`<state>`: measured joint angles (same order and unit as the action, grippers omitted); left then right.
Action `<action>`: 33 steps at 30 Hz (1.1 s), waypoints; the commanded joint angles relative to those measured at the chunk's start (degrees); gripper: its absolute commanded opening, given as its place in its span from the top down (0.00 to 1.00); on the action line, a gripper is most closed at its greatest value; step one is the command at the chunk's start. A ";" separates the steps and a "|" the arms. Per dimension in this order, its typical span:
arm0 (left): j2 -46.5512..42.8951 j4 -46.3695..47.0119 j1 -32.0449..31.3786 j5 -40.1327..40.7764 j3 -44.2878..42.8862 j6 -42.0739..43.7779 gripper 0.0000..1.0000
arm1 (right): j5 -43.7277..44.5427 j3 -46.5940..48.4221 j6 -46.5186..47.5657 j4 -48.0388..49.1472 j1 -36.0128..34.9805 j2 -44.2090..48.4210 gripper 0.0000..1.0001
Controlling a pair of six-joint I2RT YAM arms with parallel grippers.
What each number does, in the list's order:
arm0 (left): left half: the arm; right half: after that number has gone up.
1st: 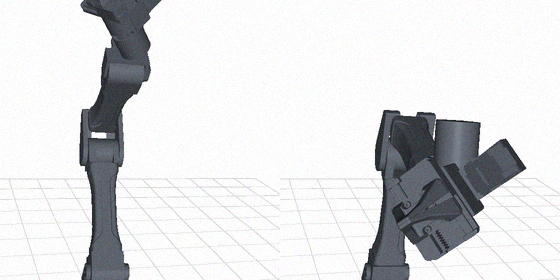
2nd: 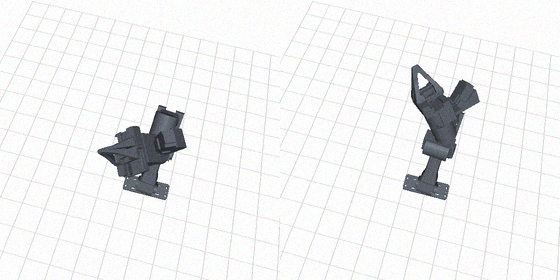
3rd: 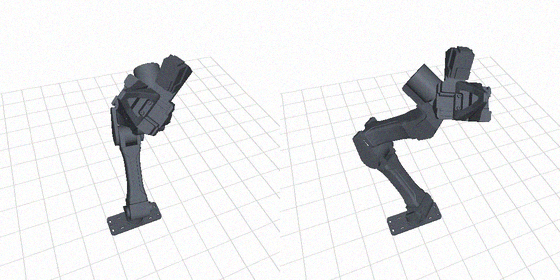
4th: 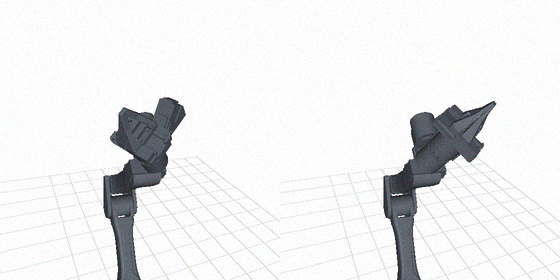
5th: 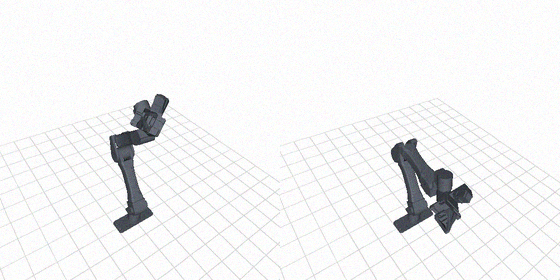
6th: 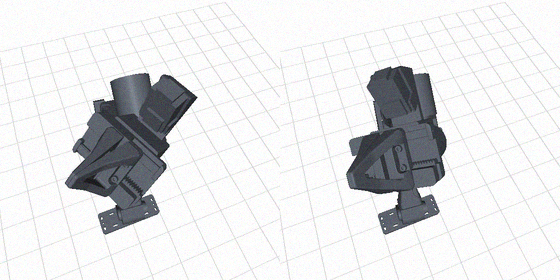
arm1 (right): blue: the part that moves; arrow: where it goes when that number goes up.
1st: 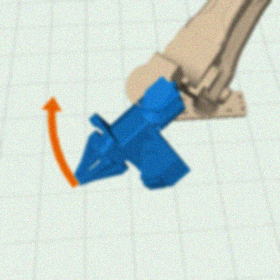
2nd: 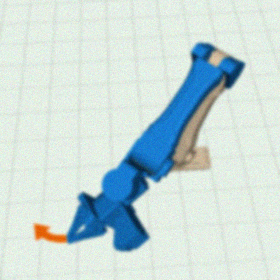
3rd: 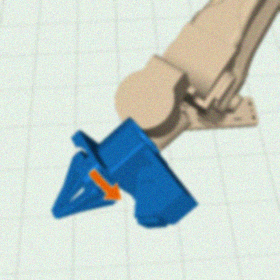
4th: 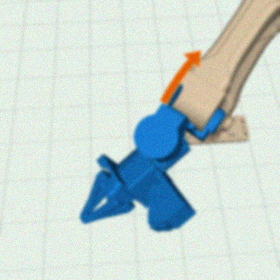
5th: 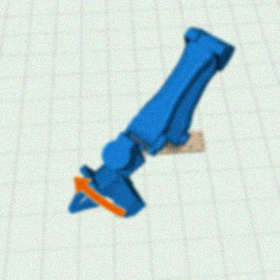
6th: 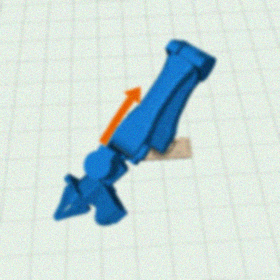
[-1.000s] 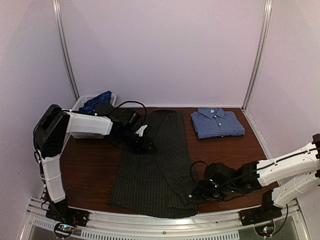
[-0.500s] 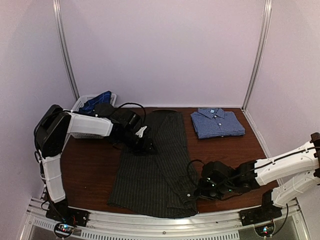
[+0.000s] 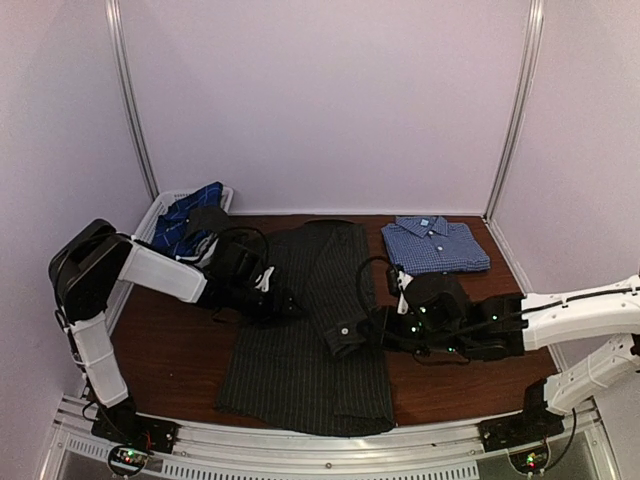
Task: Fold and stack the long sleeve shirts
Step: Pick up the sleeve from the center of the board.
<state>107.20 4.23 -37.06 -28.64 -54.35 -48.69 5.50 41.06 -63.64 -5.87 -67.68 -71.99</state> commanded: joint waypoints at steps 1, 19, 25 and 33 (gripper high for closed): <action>-2.88 16.16 0.32 -1.65 4.88 -11.94 0.30 | 3.80 9.87 10.31 4.90 2.45 -0.21 1.00; -8.16 29.93 -1.15 -1.97 14.14 -23.38 0.49 | -5.39 25.78 17.36 8.31 12.13 -7.86 1.00; -7.72 27.46 -5.12 0.65 14.60 -20.26 0.64 | -10.12 30.82 19.75 8.79 12.06 -11.28 1.00; -4.72 40.03 -8.03 7.50 16.95 -28.07 0.67 | -15.74 39.92 24.46 7.38 12.05 -17.87 1.00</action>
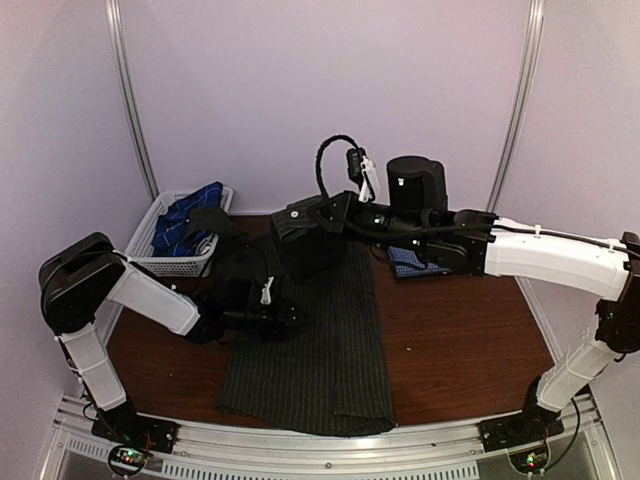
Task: Fold and stack the long sleeve shirts
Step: Pick up the sleeve from the center of the board, then place the sleeve at the center of the board.
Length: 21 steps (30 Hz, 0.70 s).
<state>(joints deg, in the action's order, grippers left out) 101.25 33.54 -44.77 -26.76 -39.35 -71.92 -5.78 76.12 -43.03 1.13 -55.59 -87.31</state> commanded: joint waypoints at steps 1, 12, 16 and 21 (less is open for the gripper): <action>1.38 13.13 -0.31 7.43 2.66 -6.46 0.67 | -4.91 5.82 4.25 0.13 -0.09 -3.60 1.00; 7.50 24.13 0.13 16.48 2.56 -14.94 0.59 | -11.65 15.50 10.95 -5.52 -0.07 -11.16 1.00; 6.99 28.69 1.14 18.90 6.58 -16.36 0.57 | -14.54 16.22 11.64 -5.41 -0.11 -12.86 1.00; 5.77 33.09 2.49 17.30 11.85 -15.91 0.59 | -16.28 14.97 12.03 -6.22 -0.61 -13.12 1.00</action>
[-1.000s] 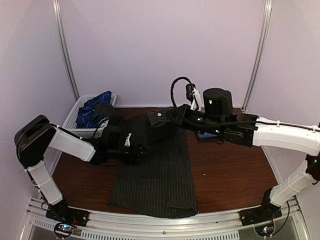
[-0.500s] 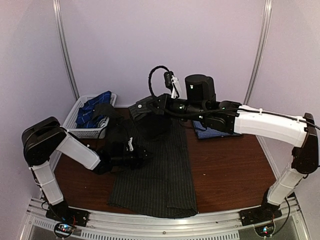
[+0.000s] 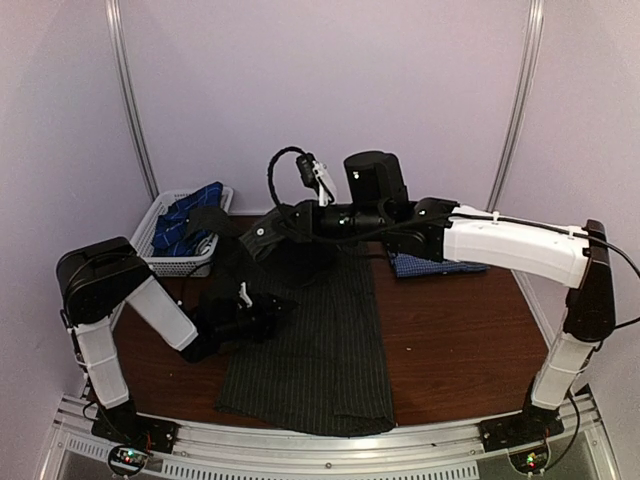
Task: Fold and stack the long sleeve shirts
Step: Place the sleeve at the center of the board.
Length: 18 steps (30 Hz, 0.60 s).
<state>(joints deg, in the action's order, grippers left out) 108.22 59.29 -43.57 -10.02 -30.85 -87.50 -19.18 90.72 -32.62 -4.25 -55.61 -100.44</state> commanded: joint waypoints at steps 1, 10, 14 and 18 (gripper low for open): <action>-2.32 7.33 1.30 0.68 5.09 0.25 0.59 | -2.51 -1.33 1.68 -0.68 -0.82 0.58 1.00; -13.53 -4.37 5.33 -0.98 11.90 8.17 0.59 | 1.43 -16.95 -2.68 5.29 -1.86 6.40 0.99; -15.45 -12.00 5.41 -2.65 8.57 12.75 0.59 | 7.51 -25.66 -6.59 6.97 -3.74 10.25 0.99; -16.12 -20.20 5.60 -4.23 4.87 17.23 0.59 | 13.49 -35.45 -12.53 6.47 -6.20 15.19 0.99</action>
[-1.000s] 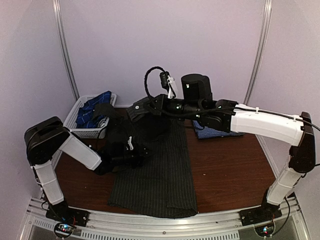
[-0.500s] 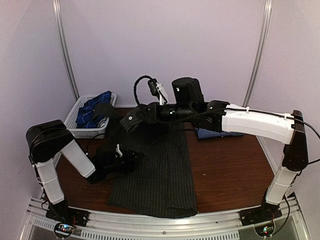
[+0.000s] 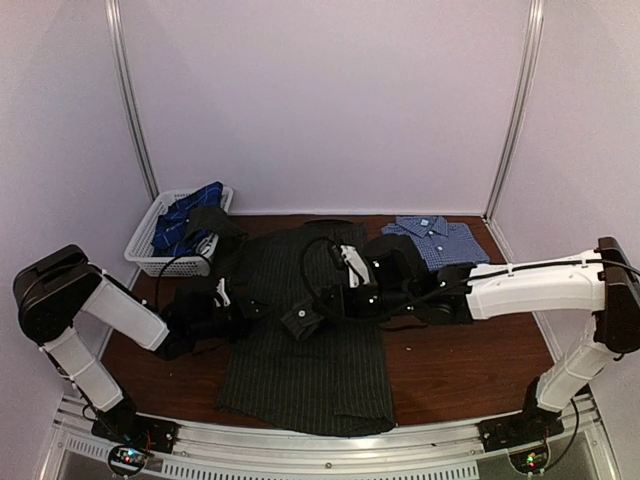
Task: Fold and stack the long sleeve shirts
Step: Place the sleeve at the center of the board.
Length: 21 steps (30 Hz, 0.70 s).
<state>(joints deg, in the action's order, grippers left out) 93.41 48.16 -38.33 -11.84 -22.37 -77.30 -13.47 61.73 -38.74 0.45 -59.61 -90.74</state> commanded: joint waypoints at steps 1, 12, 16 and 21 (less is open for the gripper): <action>-1.29 -10.11 0.36 -2.47 -4.58 8.08 0.59 | 9.61 -9.34 -7.46 0.88 -3.47 6.73 0.99; -6.06 -17.66 0.95 -0.67 -6.24 11.51 0.59 | 15.99 -28.60 -19.39 2.81 -12.15 10.78 0.96; -6.73 -19.13 1.18 -0.51 -7.07 11.98 0.58 | 18.80 -28.40 -21.30 2.11 -13.98 8.43 0.96; -7.52 -19.42 1.41 0.24 -7.39 11.90 0.59 | 20.45 -27.70 -23.97 1.04 -15.10 5.63 0.97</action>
<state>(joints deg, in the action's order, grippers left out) 87.39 28.82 -37.54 -12.95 -28.49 -66.89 2.96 33.21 -59.35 2.09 -73.69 -83.44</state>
